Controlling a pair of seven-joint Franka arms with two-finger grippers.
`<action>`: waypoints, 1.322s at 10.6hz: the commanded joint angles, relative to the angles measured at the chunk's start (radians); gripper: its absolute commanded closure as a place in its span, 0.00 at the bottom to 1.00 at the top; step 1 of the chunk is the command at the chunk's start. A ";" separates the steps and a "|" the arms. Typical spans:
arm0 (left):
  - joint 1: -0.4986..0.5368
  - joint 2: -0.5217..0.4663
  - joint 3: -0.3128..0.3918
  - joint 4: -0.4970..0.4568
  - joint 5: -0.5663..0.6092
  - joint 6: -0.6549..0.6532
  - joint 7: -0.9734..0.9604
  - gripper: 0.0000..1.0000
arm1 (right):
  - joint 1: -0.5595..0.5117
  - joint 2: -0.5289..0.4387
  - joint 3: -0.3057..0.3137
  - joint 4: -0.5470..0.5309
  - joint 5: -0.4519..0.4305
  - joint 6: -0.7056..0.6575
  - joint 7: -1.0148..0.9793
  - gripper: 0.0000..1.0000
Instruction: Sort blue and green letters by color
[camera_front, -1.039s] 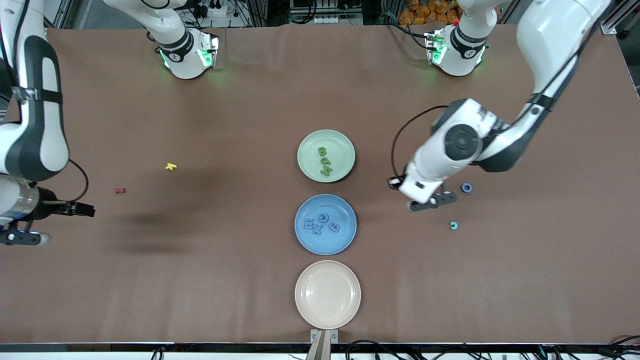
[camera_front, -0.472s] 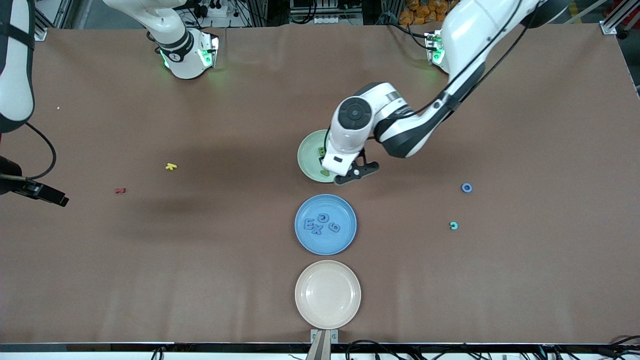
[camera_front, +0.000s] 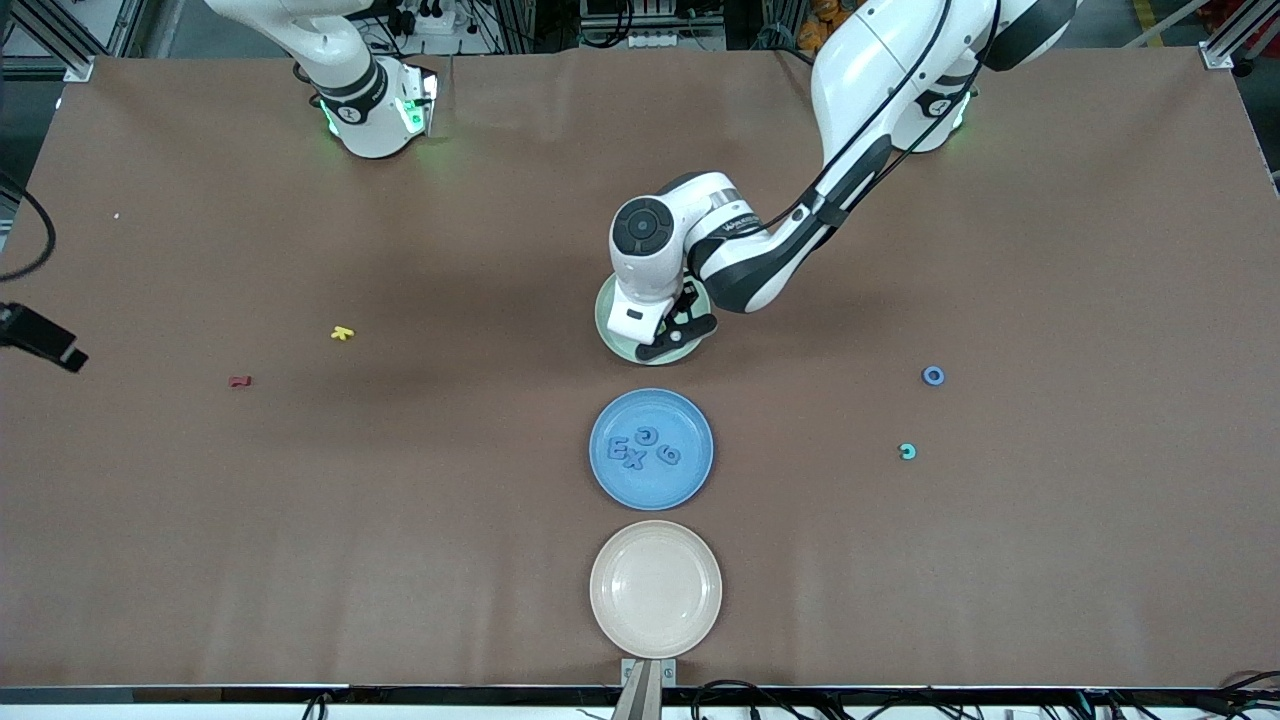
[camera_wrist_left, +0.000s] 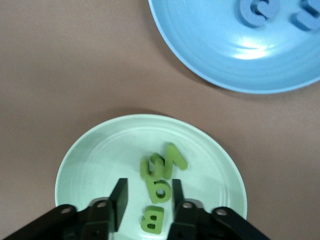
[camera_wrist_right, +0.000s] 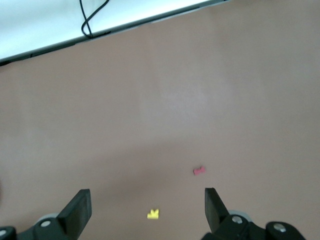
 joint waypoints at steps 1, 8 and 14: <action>0.003 -0.009 0.011 0.033 -0.022 -0.017 -0.012 0.00 | 0.023 -0.030 -0.003 0.081 -0.009 -0.104 0.004 0.00; 0.125 -0.227 0.030 0.060 0.124 -0.104 0.466 0.00 | 0.029 -0.057 0.007 0.015 0.004 -0.112 0.005 0.00; 0.219 -0.503 0.228 0.054 -0.171 -0.213 1.048 0.00 | 0.038 -0.056 0.028 0.025 0.007 -0.120 0.007 0.00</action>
